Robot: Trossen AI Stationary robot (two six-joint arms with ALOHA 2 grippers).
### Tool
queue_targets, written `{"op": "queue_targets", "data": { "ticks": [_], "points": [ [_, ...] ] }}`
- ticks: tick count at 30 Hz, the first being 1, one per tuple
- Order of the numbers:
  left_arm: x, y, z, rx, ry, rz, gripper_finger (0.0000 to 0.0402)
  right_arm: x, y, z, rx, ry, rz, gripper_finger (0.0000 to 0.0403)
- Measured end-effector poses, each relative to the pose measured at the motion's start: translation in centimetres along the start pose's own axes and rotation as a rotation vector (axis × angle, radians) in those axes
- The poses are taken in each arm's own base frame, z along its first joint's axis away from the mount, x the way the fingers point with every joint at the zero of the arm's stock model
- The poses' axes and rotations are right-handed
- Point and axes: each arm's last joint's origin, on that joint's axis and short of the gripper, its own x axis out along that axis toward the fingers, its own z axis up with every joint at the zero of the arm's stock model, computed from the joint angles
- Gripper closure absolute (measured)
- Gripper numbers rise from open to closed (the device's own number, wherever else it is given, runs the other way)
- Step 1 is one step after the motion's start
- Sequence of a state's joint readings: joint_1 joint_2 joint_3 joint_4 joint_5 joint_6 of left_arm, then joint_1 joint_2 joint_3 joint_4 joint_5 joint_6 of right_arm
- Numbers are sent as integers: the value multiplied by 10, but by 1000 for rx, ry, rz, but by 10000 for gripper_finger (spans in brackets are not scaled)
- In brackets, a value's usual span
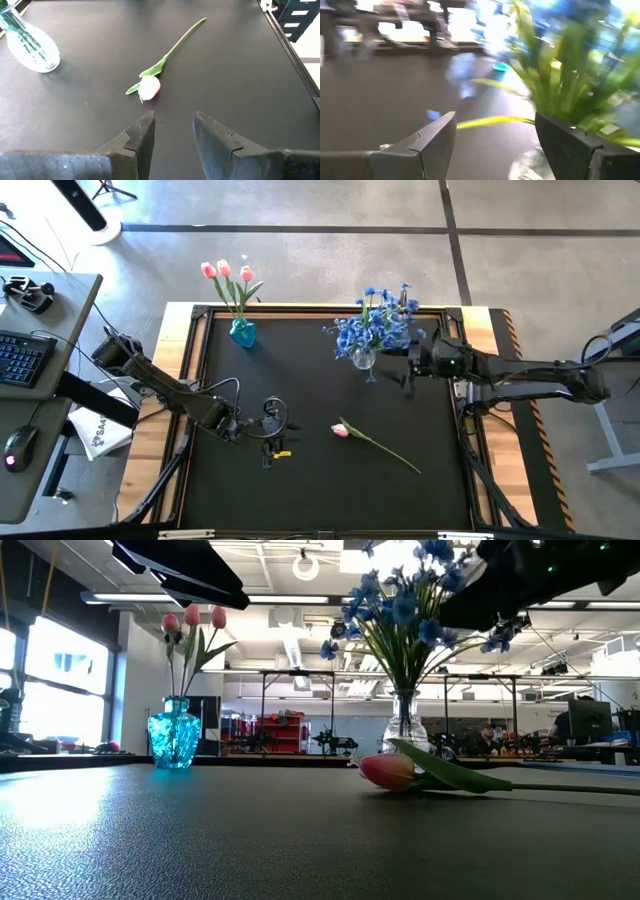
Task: Sort flowers into vase by color
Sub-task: Put the pink flower into the blue vase
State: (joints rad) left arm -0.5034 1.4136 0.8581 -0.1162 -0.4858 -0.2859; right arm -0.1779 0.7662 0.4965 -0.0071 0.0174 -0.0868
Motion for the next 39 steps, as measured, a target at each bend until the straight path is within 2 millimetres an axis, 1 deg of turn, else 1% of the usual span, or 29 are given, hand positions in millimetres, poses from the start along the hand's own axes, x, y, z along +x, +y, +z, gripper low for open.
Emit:
{"op": "queue_targets", "data": {
  "ticks": [6, 14, 19, 24, 26, 29, 34, 36, 39],
  "points": [
    [0, 1, 0, -1, -6, 18, 279, -14, 20, 2, -10, -12, 135, 145],
    [0, 1, 0, -2, -13, 43, 279, -27, 56, -5, 47, 64, 255, 191],
    [0, 2, 1, -6, -25, 71, 279, -30, 88, -14, 71, 131, 240, 221],
    [1, 4, 2, -41, -30, 91, 279, -28, 121, -36, 76, 249, 181, 248],
    [1, 4, 2, -41, -31, 94, 279, -23, 133, -46, 82, 288, 160, 255],
    [2, 6, 2, -46, -31, 101, 279, -11, 152, -62, 86, 349, 162, 260],
    [4, 11, 3, -59, -31, 118, 279, 18, 180, -85, 105, 384, 216, 260],
    [4, 12, 3, -67, -31, 121, 279, 29, 187, -89, 127, 414, 190, 260],
    [5, 13, 4, -69, -31, 125, 279, 44, 198, -89, 117, 454, 129, 260]
  ]
}}
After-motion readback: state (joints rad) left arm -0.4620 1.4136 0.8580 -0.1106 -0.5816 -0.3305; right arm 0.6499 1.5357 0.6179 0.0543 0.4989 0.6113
